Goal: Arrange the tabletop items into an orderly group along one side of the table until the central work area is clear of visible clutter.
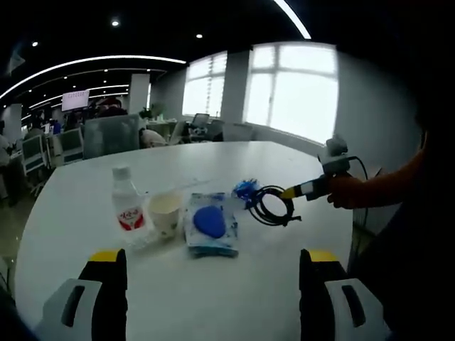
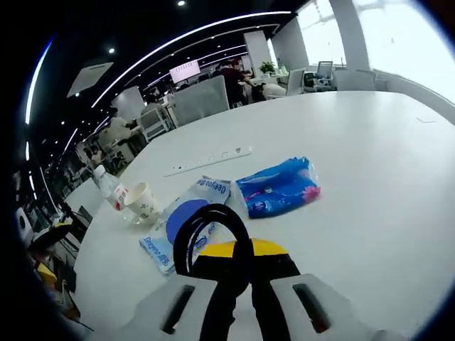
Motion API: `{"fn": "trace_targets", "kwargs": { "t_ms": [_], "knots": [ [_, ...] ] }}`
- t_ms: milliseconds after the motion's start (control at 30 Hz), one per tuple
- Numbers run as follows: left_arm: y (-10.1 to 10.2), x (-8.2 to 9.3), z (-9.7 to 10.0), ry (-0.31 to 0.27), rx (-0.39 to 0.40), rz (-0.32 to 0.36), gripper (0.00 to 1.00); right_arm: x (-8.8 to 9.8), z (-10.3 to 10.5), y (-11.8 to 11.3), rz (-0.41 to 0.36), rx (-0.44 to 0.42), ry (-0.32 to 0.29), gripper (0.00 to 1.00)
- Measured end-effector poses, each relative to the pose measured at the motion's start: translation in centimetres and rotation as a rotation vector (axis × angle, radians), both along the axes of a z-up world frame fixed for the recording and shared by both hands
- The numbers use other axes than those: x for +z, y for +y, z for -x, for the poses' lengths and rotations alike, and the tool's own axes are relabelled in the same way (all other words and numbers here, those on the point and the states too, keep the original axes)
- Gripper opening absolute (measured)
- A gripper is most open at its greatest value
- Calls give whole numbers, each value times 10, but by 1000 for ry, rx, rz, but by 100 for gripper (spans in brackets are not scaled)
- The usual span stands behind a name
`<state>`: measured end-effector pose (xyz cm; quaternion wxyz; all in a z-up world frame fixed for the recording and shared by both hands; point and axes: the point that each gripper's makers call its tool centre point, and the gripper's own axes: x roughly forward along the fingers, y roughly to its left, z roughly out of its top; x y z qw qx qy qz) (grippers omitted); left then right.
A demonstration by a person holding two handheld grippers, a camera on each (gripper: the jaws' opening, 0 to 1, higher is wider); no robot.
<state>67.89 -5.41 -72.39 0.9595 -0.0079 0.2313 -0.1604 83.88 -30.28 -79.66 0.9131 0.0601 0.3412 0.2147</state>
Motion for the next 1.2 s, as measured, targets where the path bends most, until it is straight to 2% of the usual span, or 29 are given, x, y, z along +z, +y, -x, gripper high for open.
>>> {"fn": "trace_targets", "kwargs": {
  "t_ms": [300, 867, 1067, 1200],
  "knots": [
    [-2, -2, 1, 5, 2, -1, 100, -21, 11, -19, 14, -34, 57, 0],
    [-10, -5, 2, 12, 2, -2, 100, -62, 26, -37, 27, -80, 156, 1],
    [-12, -5, 4, 10, 6, 0, 99, -68, 29, -41, 44, -77, 161, 2],
    [-16, -7, 5, 17, 3, -1, 99, -73, 28, -44, 92, -46, 151, 3]
  ]
}}
